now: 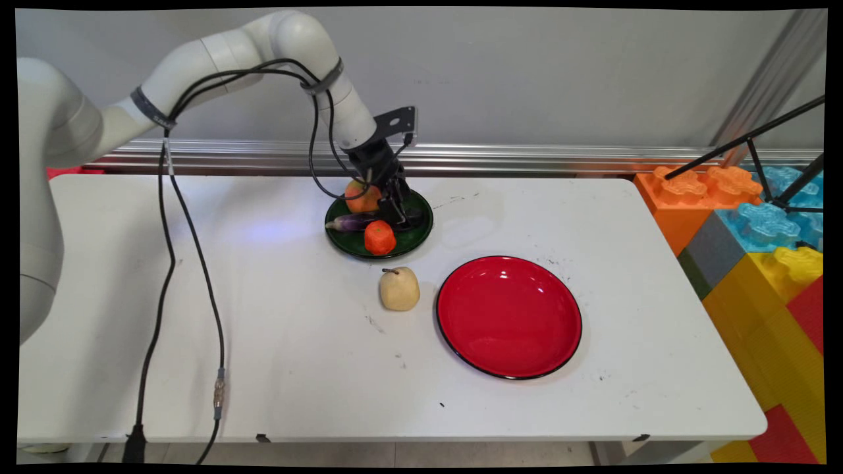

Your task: Pick up the eggplant from the green plate, then place the picked object on the table

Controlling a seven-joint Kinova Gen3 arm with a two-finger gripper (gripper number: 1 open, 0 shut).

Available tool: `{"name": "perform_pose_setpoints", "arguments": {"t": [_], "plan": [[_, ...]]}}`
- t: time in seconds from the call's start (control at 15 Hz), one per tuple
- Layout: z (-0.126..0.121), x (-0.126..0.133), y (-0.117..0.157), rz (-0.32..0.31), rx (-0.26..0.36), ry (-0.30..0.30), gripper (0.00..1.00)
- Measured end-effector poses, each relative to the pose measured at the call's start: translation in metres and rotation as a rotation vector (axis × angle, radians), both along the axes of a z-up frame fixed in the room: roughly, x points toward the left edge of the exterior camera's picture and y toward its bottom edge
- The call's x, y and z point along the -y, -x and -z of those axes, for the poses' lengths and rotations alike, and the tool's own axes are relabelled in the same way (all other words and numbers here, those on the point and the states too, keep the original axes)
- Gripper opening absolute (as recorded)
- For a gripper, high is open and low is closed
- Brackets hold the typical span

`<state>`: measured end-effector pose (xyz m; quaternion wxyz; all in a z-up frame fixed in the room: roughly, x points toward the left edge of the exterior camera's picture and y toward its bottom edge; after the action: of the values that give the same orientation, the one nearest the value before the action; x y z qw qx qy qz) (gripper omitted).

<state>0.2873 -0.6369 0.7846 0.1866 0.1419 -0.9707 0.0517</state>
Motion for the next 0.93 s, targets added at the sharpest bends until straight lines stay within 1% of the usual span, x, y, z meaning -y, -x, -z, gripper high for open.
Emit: {"name": "perform_pose_setpoints", "arguments": {"t": [0.47,0.53,0.93], "plan": [[0.018,0.008,0.001,0.016,0.003,-0.016,1.00],[0.019,0.009,0.001,0.016,0.002,-0.018,0.00],[0.021,0.009,0.001,0.010,-0.011,-0.038,0.00]]}}
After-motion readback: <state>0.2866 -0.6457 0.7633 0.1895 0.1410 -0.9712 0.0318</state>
